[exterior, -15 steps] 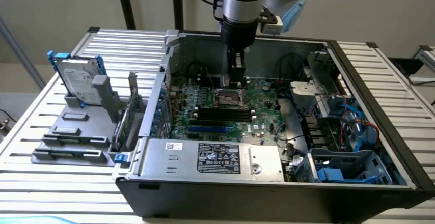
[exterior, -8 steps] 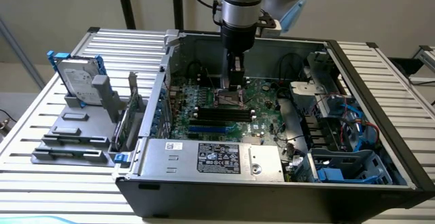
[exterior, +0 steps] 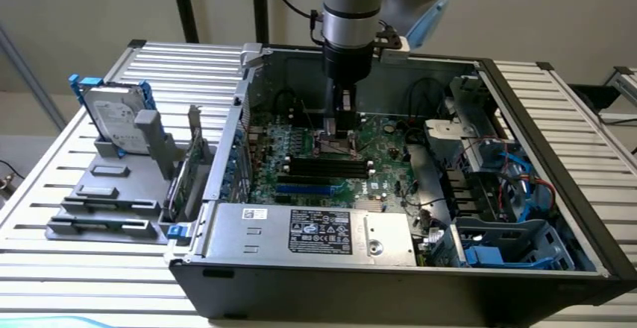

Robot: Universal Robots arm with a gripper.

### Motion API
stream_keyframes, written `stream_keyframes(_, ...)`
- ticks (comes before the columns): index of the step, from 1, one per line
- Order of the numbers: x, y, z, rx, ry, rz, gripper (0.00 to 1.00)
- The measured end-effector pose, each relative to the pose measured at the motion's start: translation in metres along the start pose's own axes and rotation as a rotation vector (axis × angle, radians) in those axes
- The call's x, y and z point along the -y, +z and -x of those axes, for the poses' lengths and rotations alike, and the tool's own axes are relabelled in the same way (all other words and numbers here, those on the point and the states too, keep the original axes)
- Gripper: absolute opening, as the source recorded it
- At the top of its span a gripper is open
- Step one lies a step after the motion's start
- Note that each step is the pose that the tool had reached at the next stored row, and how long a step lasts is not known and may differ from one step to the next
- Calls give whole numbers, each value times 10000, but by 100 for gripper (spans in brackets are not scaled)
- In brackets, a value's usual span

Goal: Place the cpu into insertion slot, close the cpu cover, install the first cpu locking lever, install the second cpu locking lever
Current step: 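Place the cpu into insertion slot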

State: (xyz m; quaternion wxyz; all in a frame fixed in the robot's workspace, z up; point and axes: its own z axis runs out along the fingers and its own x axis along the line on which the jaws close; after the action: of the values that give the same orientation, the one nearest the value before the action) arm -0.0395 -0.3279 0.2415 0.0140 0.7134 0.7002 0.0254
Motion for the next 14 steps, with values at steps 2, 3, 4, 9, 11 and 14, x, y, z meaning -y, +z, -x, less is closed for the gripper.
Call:
stream_keyframes(2, 20, 35, 1, -1, 0, 46, 55)
stream_keyframes(3, 31, 52, 2, -1, -1, 69, 55)
stream_keyframes(4, 39, 70, 2, 0, -1, 89, 55)
stream_keyframes(9, 47, 160, 3, 4, -3, 149, 55)
stream_keyframes(11, 49, 191, 4, 11, -3, 151, 55)
stream_keyframes(14, 52, 230, 3, 28, 13, 151, 55)
